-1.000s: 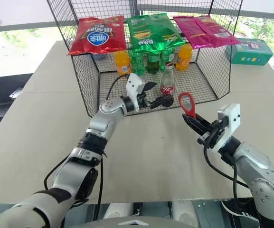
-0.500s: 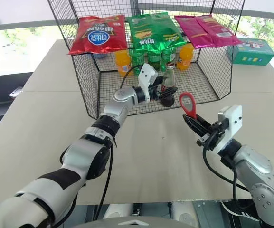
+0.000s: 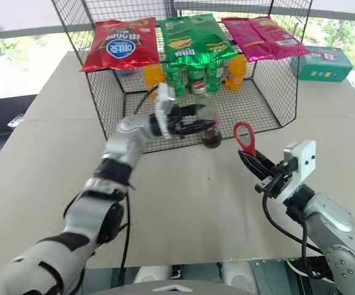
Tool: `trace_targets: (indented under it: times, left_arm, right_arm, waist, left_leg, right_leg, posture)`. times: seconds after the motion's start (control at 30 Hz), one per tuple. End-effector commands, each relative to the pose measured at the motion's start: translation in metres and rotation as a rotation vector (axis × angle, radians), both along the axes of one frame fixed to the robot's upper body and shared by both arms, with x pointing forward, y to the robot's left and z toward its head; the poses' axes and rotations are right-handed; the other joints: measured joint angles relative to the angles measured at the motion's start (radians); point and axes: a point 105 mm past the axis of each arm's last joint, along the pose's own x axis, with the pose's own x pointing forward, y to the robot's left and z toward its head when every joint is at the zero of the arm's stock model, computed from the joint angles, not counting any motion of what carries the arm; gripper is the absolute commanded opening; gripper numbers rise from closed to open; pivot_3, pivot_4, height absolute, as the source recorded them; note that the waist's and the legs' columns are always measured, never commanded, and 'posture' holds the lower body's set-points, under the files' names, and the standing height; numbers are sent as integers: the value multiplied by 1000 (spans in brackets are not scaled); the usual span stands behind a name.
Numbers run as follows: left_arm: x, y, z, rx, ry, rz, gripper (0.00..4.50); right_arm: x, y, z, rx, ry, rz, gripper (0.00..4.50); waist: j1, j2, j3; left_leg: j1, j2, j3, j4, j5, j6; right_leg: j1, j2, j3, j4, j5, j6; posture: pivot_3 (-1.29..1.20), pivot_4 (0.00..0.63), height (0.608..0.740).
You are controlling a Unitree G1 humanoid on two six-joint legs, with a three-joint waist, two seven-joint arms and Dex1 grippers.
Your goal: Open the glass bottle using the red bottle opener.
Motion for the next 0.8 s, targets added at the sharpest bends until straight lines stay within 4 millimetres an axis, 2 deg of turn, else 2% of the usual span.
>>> trace_targets:
  times: [0.03, 0.1, 0.23, 0.5, 0.7, 0.8]
  left_arm:
    - [-36, 0, 0, 31, -33, -93, 2420]
    - [-44, 0, -16, 59, -11, -70, 2420]
    - [-41, -8, -35, 82, 6, -10, 2420]
    - [-21, -34, -23, 51, -21, 27, 2420]
    - [-9, -47, -27, 76, -11, 30, 2420]
    - [-7, -49, -36, 110, 2, 23, 2420]
  right_arm:
    - [-3, 6, 8, -22, -59, 30, 0]
    - [0, 8, 5, -35, -58, 43, 0]
    - [5, 12, 2, -78, -68, 65, 0]
    - [10, 8, 3, -95, -95, 57, 0]
    - [14, 1, 7, -114, -126, 12, 0]
    - [17, -1, 8, -127, -142, -13, 0]
  waist:
    - [2, 1, -1]
    - [3, 2, -1]
    - [20, 1, -1]
    - [16, 1, -1]
    - [15, 1, -1]
    - [16, 1, -1]
  left_leg:
    - [1, 0, 0, 1, 0, 0]
    - [3, -1, 1, 1, 0, 0]
    - [5, -2, 1, 4, -3, 5]
    - [10, -2, 1, 8, -2, 6]
    - [11, -2, 1, 5, -2, 6]
    - [11, -2, 1, 4, -2, 6]
  right_leg:
    - [0, 0, 0, 0, 0, 0]
    - [2, -1, 2, 2, 0, 0]
    - [3, -1, 2, 4, 0, 0]
    - [9, 1, 5, 7, 0, 0]
    - [8, 2, 6, 6, 0, 0]
    - [8, 2, 6, 5, 0, 0]
  posture:
    - [0, 150, 740]
    - [0, 150, 740]
    - [0, 150, 740]
    - [0, 150, 740]
    - [0, 150, 740]
    - [0, 150, 740]
